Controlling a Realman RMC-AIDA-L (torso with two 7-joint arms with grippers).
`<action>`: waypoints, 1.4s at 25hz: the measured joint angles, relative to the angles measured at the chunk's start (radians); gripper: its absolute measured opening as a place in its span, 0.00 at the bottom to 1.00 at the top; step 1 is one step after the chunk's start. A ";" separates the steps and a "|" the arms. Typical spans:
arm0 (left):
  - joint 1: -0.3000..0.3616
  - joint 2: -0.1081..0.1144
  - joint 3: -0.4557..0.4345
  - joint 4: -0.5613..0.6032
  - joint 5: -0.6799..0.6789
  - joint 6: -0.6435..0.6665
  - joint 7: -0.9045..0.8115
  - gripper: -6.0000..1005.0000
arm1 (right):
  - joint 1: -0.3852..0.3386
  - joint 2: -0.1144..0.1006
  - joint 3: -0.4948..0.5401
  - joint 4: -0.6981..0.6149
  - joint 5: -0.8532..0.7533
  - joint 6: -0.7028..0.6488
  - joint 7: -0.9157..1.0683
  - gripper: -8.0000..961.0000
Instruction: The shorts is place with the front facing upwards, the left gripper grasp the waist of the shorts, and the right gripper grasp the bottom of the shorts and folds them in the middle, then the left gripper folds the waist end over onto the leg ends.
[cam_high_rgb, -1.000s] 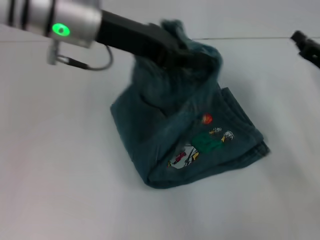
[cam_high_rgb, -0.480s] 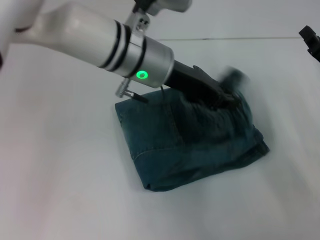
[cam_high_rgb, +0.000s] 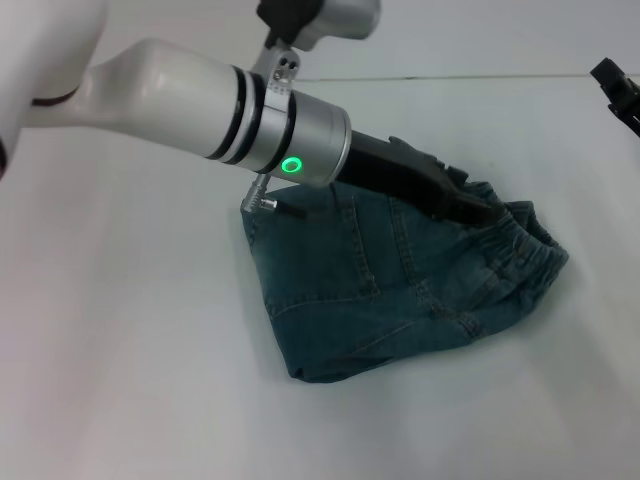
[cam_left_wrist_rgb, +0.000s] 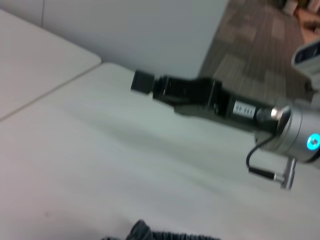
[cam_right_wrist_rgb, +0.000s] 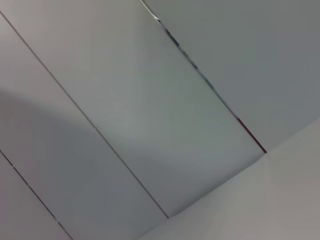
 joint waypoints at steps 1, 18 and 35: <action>0.013 0.001 -0.002 0.009 -0.021 0.001 0.007 0.47 | 0.000 -0.001 -0.004 0.000 -0.002 -0.002 -0.001 0.08; 0.472 0.008 -0.457 0.063 -0.241 0.389 0.290 0.89 | -0.089 -0.040 -0.297 -0.364 -0.452 -0.348 0.204 0.09; 0.589 0.034 -0.690 0.091 0.062 0.621 0.385 0.88 | -0.110 -0.111 -0.200 -0.505 -0.834 -0.654 0.352 0.90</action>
